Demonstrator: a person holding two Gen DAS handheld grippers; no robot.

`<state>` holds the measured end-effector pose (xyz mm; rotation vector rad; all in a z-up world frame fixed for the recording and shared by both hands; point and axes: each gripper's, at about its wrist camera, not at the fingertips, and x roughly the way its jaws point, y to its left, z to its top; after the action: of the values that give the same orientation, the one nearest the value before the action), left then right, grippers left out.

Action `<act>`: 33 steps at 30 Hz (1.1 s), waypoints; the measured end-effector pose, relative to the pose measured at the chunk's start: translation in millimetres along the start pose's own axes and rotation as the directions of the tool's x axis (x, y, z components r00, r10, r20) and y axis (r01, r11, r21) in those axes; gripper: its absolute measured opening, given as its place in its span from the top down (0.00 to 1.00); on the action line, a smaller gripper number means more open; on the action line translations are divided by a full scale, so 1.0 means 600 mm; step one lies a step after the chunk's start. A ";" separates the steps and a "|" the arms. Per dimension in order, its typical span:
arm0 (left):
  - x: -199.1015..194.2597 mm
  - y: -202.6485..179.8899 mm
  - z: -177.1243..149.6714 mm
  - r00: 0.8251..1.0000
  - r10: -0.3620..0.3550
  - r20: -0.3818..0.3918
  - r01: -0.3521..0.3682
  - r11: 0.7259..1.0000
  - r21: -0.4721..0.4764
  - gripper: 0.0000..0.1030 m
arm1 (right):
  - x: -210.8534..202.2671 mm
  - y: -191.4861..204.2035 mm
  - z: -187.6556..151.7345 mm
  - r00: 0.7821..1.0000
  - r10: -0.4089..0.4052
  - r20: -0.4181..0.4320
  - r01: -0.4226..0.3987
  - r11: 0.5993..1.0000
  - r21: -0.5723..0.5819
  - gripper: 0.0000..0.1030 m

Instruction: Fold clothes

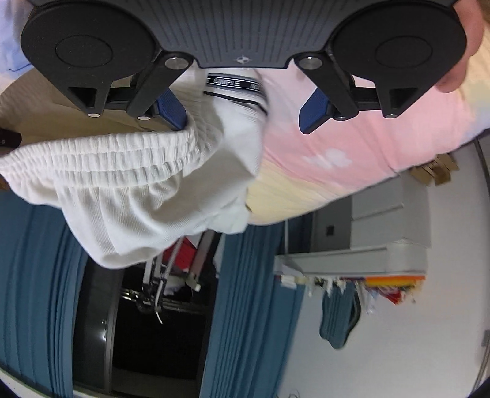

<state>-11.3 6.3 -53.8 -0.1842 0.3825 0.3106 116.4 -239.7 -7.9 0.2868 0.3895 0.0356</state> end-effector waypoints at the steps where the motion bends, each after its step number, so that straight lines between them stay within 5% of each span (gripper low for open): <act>1: -0.006 -0.001 0.000 1.000 0.004 0.000 -0.004 1.000 0.006 0.19 | 0.001 0.000 -0.002 1.000 -0.002 -0.006 0.002 1.000 -0.004 0.88; 14: -0.006 0.007 0.012 0.999 -0.012 -0.037 0.011 1.000 -0.011 0.17 | 0.013 -0.002 -0.011 0.998 -0.029 -0.058 0.029 1.000 -0.009 0.88; 24: 0.028 -0.030 -0.023 0.999 -0.013 -0.043 0.017 0.995 0.101 0.16 | 0.012 -0.004 -0.012 0.998 -0.035 -0.061 0.035 0.999 0.007 0.88; 33: 0.037 -0.028 -0.024 0.999 -0.001 -0.043 0.006 0.995 0.103 0.12 | 0.005 -0.005 -0.010 0.998 -0.043 -0.043 0.044 0.999 0.010 0.88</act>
<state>8.9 -6.9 -73.7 -0.0904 0.4397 0.2829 116.8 -240.8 -15.2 0.2885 0.4380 -0.0032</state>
